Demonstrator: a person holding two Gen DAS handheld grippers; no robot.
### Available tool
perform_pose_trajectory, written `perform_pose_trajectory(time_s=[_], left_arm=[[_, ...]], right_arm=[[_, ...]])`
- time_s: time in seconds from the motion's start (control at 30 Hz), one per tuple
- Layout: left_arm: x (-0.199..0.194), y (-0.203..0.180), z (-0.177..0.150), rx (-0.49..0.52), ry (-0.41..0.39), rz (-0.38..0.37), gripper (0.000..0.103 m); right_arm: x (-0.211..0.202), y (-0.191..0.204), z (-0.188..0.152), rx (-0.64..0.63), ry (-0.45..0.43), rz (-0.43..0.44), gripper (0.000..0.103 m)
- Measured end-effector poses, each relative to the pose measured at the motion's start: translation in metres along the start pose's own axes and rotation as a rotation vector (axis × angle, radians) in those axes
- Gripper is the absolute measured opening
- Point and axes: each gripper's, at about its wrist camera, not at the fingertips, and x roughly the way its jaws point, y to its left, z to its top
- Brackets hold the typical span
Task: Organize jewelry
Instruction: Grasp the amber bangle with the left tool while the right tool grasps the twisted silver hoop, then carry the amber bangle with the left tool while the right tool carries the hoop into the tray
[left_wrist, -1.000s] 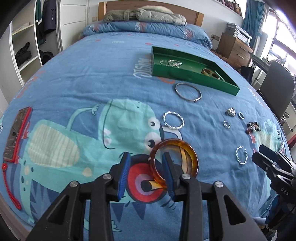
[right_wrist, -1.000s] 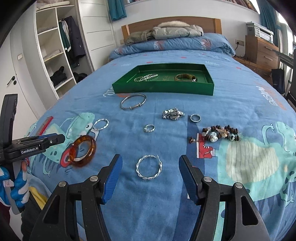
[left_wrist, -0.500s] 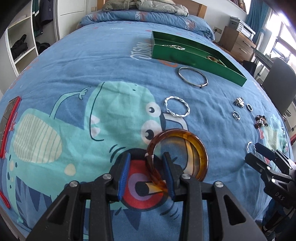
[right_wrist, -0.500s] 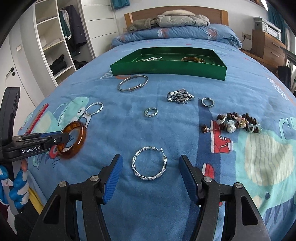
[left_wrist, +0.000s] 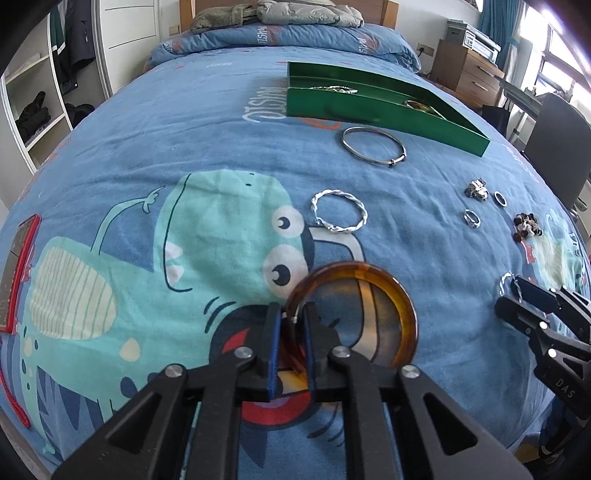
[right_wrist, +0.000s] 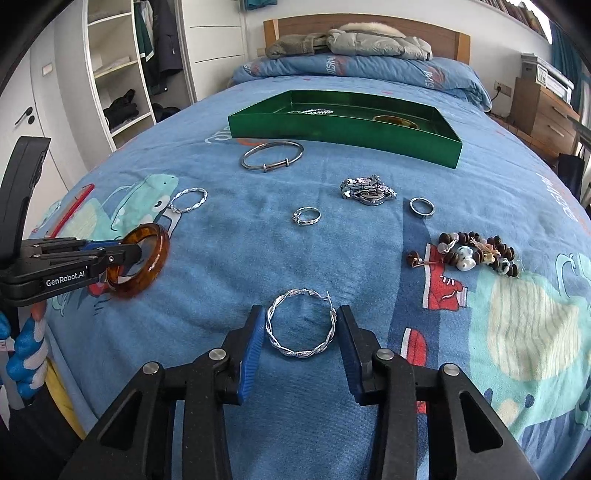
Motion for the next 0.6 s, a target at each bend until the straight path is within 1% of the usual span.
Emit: perform_pose_trajectory(time_s=[0.23,0.37,0.6], left_arm=[[-0.008,-0.007,-0.001,0.006,-0.018,0.055,0.009],[-0.02,-0.01,-0.002,0.009,-0.041,0.069,0.009],[-0.045,-0.011,0.007,0.006,-0.098,0.061,0.009]], right_arm=[[-0.018,0.0,-0.002,0.021,-0.03,0.016,0.039],[-0.034,0.0,-0.002,0.026,-0.061,0.019,0.039],[-0.055,-0.001,0.003,0.027,-0.107,0.011,0.039]])
